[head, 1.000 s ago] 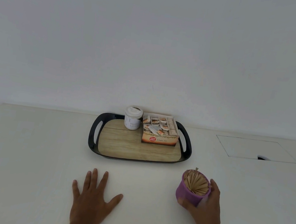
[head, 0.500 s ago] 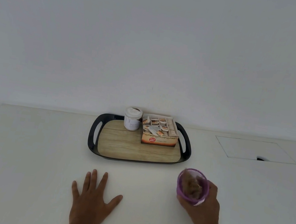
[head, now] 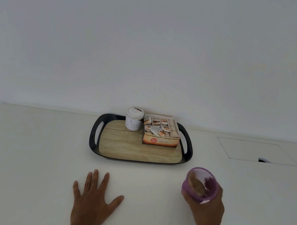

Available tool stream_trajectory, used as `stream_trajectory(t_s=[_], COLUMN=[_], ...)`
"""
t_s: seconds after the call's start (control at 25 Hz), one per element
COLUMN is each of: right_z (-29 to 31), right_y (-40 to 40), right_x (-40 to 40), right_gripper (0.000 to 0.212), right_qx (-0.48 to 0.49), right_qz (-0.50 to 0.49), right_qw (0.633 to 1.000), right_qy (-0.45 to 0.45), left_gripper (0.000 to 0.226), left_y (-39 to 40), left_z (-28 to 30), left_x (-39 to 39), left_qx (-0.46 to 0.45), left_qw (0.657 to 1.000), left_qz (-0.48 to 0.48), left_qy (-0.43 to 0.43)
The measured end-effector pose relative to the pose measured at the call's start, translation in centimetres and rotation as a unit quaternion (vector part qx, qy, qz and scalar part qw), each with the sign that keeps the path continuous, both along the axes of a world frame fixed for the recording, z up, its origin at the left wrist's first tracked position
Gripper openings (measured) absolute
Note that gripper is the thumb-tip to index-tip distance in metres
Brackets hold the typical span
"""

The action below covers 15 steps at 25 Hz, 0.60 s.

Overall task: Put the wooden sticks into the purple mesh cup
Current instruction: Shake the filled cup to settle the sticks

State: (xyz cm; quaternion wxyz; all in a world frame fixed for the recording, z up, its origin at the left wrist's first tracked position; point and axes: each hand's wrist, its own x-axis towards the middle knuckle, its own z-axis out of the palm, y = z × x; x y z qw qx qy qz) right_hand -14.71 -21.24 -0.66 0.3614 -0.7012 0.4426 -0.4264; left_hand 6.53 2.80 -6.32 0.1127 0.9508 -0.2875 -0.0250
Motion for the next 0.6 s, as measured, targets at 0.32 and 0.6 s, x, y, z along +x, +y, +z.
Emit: stream_trajectory(t_s=[0.32, 0.6], right_z=[-0.6, -1.4], right_y=[-0.6, -0.6], right_x=[-0.1, -1.0], right_gripper=[0.097, 0.098], right_qx=[0.075, 0.069], right_qz=[-0.023, 0.028], right_qw=[0.997, 0.997], right_qy=[-0.017, 0.008], left_gripper=[0.102, 0.104], left_y=[0.1, 0.0], left_z=[-0.5, -0.9], left_x=[-0.1, 0.0], left_qx=[-0.016, -0.019], left_qw=[1.000, 0.999], left_qz=[-0.001, 0.004], left_qy=[-0.021, -0.034])
